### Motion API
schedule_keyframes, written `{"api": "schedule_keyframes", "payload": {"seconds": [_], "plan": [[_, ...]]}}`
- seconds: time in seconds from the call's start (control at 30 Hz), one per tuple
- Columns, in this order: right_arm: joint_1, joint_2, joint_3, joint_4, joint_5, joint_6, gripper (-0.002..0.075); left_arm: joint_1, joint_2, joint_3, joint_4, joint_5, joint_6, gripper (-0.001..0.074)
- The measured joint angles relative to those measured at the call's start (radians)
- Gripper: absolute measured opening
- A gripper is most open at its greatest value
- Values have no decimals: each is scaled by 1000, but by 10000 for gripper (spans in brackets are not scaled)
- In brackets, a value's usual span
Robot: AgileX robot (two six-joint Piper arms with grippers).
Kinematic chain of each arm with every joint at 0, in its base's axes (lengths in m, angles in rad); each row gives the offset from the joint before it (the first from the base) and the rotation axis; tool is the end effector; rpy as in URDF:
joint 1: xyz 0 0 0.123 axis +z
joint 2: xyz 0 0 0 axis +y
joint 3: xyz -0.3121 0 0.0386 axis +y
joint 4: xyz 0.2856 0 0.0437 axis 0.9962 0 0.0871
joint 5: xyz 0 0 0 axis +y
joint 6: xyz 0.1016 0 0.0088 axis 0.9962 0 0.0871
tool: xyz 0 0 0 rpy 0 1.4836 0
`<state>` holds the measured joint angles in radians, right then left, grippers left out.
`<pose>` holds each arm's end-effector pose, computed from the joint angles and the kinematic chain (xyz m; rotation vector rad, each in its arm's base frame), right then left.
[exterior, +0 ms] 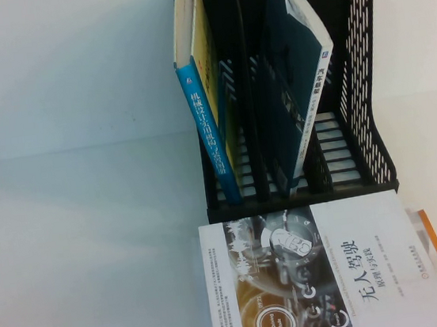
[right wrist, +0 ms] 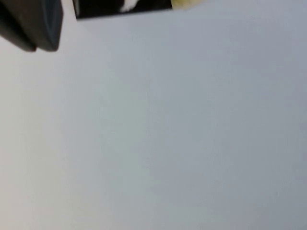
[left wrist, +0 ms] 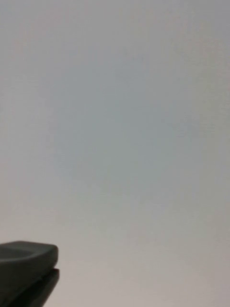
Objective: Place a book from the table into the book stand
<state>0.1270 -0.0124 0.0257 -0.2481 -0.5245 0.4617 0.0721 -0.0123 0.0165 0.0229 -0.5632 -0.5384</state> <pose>0.0560 0.0198 0.2534 -0.0549 0.9967 0.4024 0.0546 0.0027 0.2616 -0.2606 0.8951 -0.4201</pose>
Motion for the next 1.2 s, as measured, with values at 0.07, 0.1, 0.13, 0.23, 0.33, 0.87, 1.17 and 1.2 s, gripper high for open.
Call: {"api": "schedule_keyframes", "payload": {"seconds": [0.07,0.1,0.13,0.23,0.33,0.87,1.17,1.2], "plan": [[0,0,-30,0,-55,0,-3,0,0,-39,60,20,-33,-4],[0,0,-53,0,-65,0,-3,0,0,-73,97,41,-44,-4],[0,0,-90,0,-72,0,-3,0,0,-114,133,66,-51,-4],[0,0,-225,8,-42,-6,-3,0,-2,-241,195,152,-60,-4],[0,5,-390,48,58,-38,-3,0,8,-344,214,256,-63,-4],[0,508,-816,84,808,-159,-4,-101,441,-792,209,1052,-67,-4],[0,605,-818,175,1106,-144,-3,-112,505,-781,127,1208,-67,-4],[0,609,-818,192,1125,-144,-3,-112,505,-772,104,1218,-65,-4]]}}
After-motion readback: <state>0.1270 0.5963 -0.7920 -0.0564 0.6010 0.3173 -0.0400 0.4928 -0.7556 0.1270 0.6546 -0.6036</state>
